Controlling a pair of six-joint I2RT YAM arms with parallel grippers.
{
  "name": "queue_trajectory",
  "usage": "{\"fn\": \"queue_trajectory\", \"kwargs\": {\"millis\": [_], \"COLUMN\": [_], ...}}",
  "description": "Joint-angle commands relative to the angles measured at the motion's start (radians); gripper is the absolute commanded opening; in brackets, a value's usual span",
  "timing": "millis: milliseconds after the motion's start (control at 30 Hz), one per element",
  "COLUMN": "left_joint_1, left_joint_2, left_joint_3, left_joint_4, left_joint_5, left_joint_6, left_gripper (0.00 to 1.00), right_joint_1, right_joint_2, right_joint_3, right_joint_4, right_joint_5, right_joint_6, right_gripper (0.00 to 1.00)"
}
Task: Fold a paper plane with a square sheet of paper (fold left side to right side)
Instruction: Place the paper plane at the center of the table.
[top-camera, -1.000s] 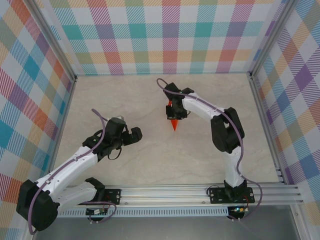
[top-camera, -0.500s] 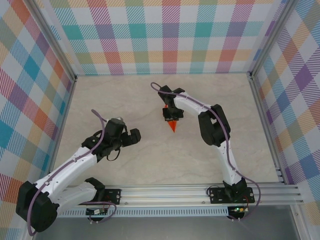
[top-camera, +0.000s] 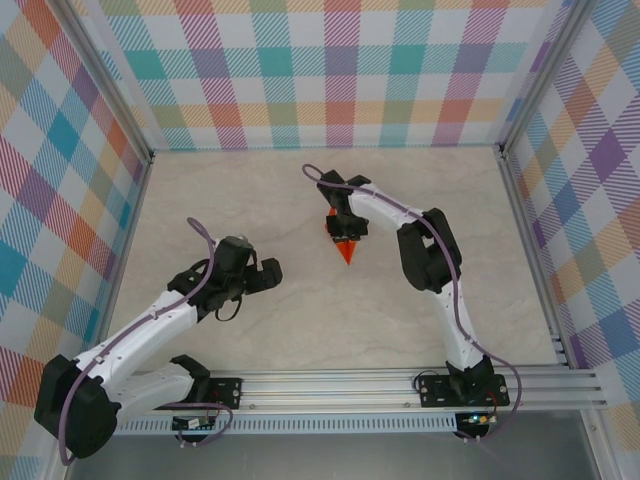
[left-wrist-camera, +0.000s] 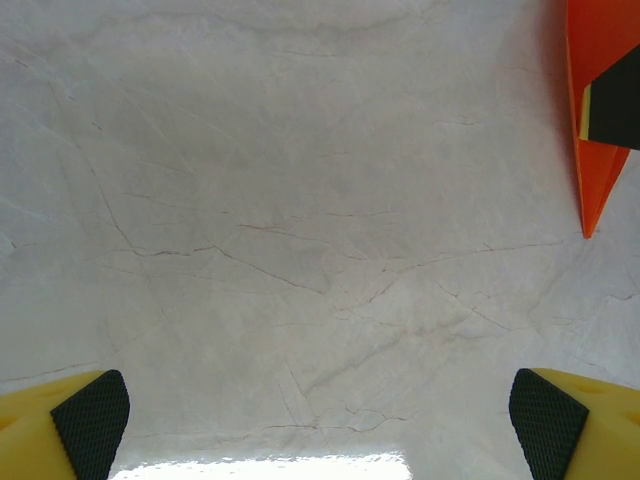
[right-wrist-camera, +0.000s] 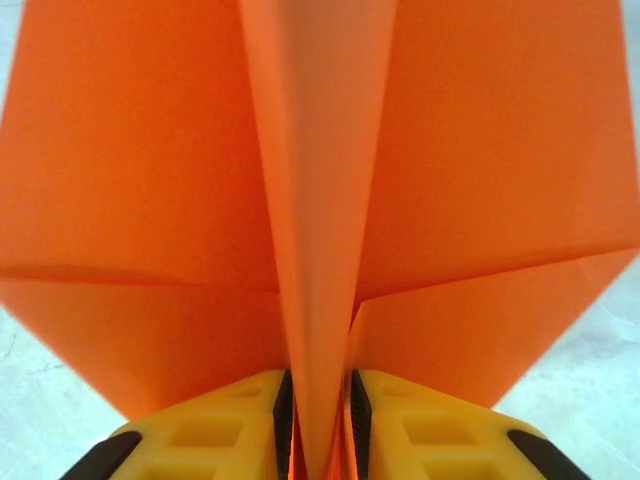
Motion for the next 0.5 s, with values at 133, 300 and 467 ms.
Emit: {"fn": "queue_trajectory", "kwargs": {"millis": [133, 300, 467], "left_joint_1": [0.005, 0.011, 0.052], "left_joint_2": [0.037, 0.065, 0.068], "left_joint_3": [0.042, 0.068, 0.091], "left_joint_4": [-0.002, -0.002, 0.002], "left_joint_5": [-0.038, -0.075, -0.171], "left_joint_6": [0.013, 0.006, -0.014], "left_gripper": [1.0, 1.0, 1.0], "right_joint_1": [0.028, 0.042, 0.038], "right_joint_2": [-0.116, -0.247, -0.493], "right_joint_3": [-0.016, -0.098, -0.284], "right_joint_4": [-0.065, -0.041, 0.052], "right_joint_5": [0.068, 0.078, 0.175], "right_joint_6": [-0.023, -0.035, -0.089], "right_gripper": [0.34, 0.45, 0.67]}}
